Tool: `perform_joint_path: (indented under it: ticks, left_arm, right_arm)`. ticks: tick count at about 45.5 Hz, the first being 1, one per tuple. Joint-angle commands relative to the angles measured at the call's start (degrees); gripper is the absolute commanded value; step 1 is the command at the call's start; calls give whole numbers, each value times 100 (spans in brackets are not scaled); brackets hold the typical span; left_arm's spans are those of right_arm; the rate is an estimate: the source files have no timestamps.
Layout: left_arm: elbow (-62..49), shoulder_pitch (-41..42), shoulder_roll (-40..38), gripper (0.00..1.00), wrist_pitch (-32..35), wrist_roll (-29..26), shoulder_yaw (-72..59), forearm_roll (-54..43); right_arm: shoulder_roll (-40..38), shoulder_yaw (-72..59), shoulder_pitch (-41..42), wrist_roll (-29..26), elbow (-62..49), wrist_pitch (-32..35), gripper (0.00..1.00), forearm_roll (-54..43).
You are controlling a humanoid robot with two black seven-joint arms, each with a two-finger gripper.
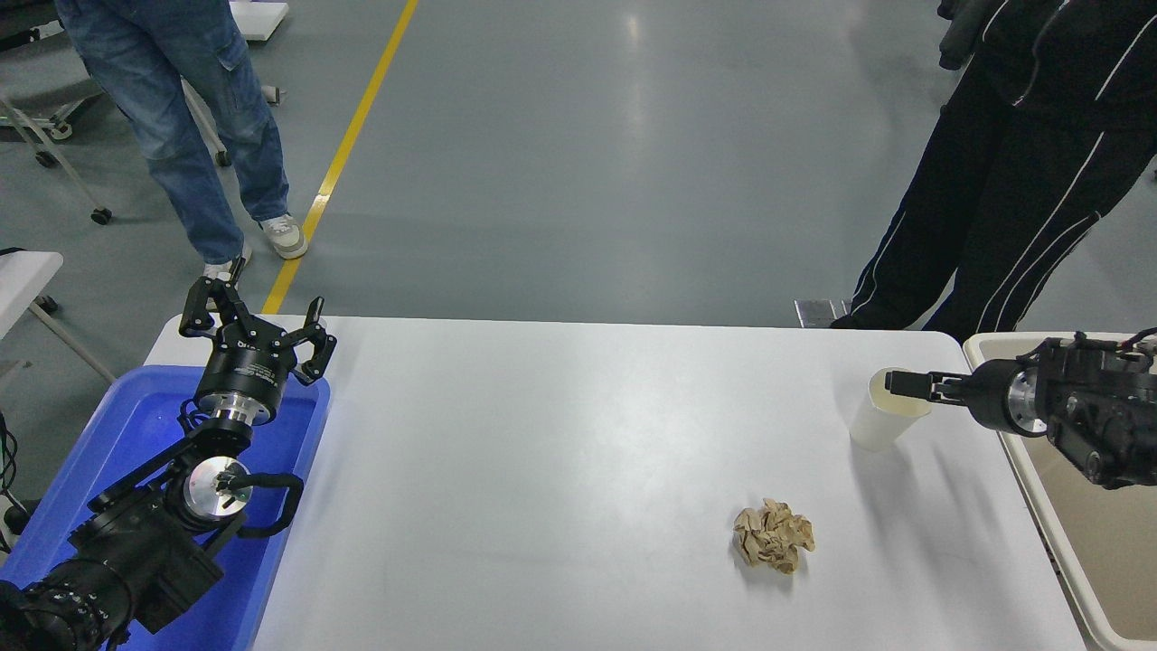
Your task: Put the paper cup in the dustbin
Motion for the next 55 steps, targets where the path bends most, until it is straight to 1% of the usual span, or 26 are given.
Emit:
perform_joint_path:
  ticks: [1, 3, 4, 7, 8, 10, 12, 15, 18, 23, 55]
  left_arm:
    - [0, 0, 0, 100, 0, 0, 0, -9]
    - [0, 0, 0, 100, 0, 0, 0, 0]
    - [0, 0, 0, 100, 0, 0, 0, 0]
    - [0, 0, 0, 100, 0, 0, 0, 0]
    - [0, 0, 0, 100, 0, 0, 0, 0]
    - [0, 0, 0, 100, 0, 0, 0, 0]
    - [0, 0, 0, 100, 0, 0, 0, -9]
    - [0, 0, 0, 100, 0, 0, 0, 0]
    - [0, 0, 0, 100, 0, 0, 0, -9]
    - [0, 0, 0, 100, 0, 0, 0, 0]
    - [0, 0, 0, 100, 0, 0, 0, 0]
  right_arm:
    - [40, -36, -147, 8, -3, -484, 82, -43]
    - [40, -36, -147, 8, -3, -519, 75, -122]
    - [40, -36, -147, 8, -3, -520, 68, -166]
    - [31, -36, -164, -1, -3, -511, 42, -333]
    - [31, -36, -164, -1, -3, -511, 35, -386]
    - [31, -36, -191, -1, -3, -502, 25, -474]
    - [31, -27, -208, -1, -3, -502, 21, -500]
    - [31, -19, -235, -1, -3, -502, 19, -492]
    - [31, -27, -243, 8, -3, -502, 10, -492]
    - [23, -27, -252, 16, -3, -502, 0, -500]
    - [-12, 16, -138, 60, 15, -484, 0, -474]
